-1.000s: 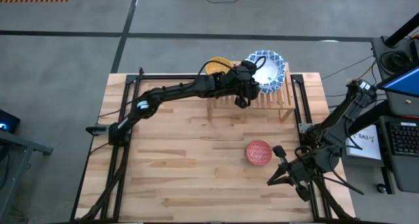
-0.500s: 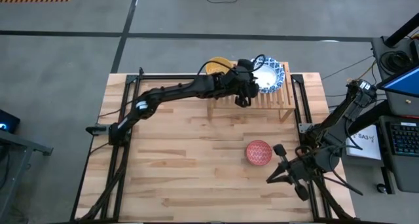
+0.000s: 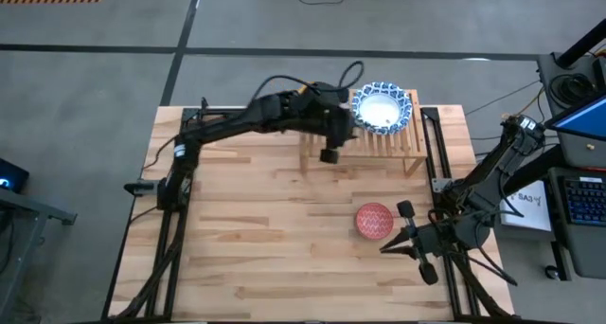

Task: Place and stack bowls onto a shelf
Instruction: Stack the red patterned bowl on top of the yellow patterned bowl on the shelf

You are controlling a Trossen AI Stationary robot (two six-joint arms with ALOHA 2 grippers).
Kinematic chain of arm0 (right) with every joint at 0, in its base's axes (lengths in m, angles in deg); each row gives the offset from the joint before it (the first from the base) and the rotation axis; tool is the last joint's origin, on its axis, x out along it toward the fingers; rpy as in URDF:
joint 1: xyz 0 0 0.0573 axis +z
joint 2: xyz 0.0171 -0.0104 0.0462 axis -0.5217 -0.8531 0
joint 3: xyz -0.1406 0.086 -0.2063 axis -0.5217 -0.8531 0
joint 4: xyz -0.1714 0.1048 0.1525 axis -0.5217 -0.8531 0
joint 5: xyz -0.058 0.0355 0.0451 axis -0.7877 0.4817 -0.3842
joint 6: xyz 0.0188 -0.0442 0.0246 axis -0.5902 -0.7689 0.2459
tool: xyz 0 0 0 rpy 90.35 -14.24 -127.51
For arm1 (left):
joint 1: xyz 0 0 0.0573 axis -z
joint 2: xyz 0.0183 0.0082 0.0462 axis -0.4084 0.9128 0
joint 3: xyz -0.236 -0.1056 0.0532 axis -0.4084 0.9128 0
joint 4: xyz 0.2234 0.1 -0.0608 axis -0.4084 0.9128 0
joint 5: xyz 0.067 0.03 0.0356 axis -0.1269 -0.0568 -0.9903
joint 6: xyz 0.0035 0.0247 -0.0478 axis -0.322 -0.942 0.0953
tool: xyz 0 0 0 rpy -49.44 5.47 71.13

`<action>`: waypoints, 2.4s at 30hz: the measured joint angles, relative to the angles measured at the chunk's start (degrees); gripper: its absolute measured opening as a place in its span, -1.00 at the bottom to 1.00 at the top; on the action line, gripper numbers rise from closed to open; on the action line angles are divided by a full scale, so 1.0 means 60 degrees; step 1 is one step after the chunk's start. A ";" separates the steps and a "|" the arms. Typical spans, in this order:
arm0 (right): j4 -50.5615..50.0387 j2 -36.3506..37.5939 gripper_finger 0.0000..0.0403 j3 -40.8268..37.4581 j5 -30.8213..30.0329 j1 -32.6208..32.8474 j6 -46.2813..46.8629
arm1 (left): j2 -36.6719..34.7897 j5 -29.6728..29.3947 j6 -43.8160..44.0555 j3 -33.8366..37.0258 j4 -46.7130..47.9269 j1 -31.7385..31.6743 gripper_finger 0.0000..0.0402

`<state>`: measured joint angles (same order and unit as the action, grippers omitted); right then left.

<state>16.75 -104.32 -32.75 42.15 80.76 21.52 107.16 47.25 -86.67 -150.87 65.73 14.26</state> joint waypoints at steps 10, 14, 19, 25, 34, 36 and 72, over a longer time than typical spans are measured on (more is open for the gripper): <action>-0.0003 0.0000 -0.96 -0.0058 -0.0208 -0.0348 0.0111 | -0.1419 0.1597 0.1006 0.1212 0.0957 0.0494 -0.82; 0.0000 -0.0082 -0.96 -0.0058 -0.0210 -0.0597 0.0317 | -0.2319 0.1250 0.1260 0.3006 0.0028 0.0782 -0.87; -0.0004 -0.0273 -0.96 -0.0065 -0.0208 -0.0946 0.0535 | -0.4028 0.0744 0.1663 0.5974 -0.1905 0.1031 -0.93; -0.0071 -0.0397 -0.96 -0.0068 -0.0386 -0.1586 0.1608 | -0.6474 0.0078 0.2493 0.9218 -0.4454 0.1372 -0.93; -0.0287 -0.0448 -0.96 -0.0067 -0.0350 -0.2416 0.3693 | -0.9242 -0.0513 0.3270 1.2128 -0.5596 0.1728 -0.93; -0.0366 -0.0448 -0.96 0.0005 -0.0285 -0.2512 0.4072 | -0.9657 -0.0596 0.3454 1.2546 -0.5651 0.1734 -0.93; -1.1095 -0.6218 -0.27 0.6095 0.5203 -0.4448 1.1629 | -1.0750 -0.1758 0.5040 1.5647 -0.6907 0.1738 -0.93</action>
<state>-49.82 -141.63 3.82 73.37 54.08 91.30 42.66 36.70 -56.43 -56.99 24.28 24.68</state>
